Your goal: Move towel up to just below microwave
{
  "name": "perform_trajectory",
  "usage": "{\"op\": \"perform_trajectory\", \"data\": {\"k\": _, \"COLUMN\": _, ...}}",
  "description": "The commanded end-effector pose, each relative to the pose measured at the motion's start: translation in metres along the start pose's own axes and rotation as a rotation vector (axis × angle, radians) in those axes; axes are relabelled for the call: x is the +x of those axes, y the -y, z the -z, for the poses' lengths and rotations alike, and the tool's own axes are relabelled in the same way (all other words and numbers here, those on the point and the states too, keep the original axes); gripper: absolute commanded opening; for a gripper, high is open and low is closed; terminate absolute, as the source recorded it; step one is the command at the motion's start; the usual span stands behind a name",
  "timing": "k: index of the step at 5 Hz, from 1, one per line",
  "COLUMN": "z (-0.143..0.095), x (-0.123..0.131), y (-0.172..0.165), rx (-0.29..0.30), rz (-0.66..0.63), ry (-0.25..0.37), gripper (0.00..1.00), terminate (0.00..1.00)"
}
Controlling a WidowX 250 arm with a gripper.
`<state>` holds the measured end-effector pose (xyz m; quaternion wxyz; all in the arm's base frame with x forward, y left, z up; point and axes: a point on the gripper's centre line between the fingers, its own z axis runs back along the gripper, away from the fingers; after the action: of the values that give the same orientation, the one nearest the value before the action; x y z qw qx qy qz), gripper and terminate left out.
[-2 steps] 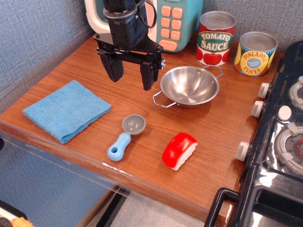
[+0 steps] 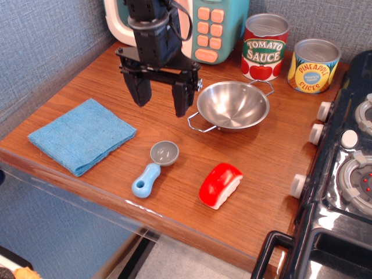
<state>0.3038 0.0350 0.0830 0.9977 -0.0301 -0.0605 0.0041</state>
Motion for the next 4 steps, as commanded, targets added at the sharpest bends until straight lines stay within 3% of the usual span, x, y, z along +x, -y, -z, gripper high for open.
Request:
{"op": "perform_trajectory", "data": {"k": 1, "z": -0.013, "x": -0.025, "y": -0.040, "rx": 0.034, "rz": -0.024, "ry": 0.029, "gripper": 1.00, "terminate": 0.00}}
{"op": "perform_trajectory", "data": {"k": 2, "z": -0.016, "x": -0.038, "y": -0.075, "rx": 0.104, "rz": 0.099, "ry": 0.000, "gripper": 1.00, "terminate": 0.00}}
{"op": "perform_trajectory", "data": {"k": 3, "z": -0.006, "x": -0.039, "y": -0.100, "rx": 0.122, "rz": 0.180, "ry": -0.046, "gripper": 1.00, "terminate": 0.00}}
{"op": "perform_trajectory", "data": {"k": 4, "z": 0.009, "x": -0.038, "y": -0.116, "rx": 0.109, "rz": 0.155, "ry": -0.065, "gripper": 1.00, "terminate": 0.00}}
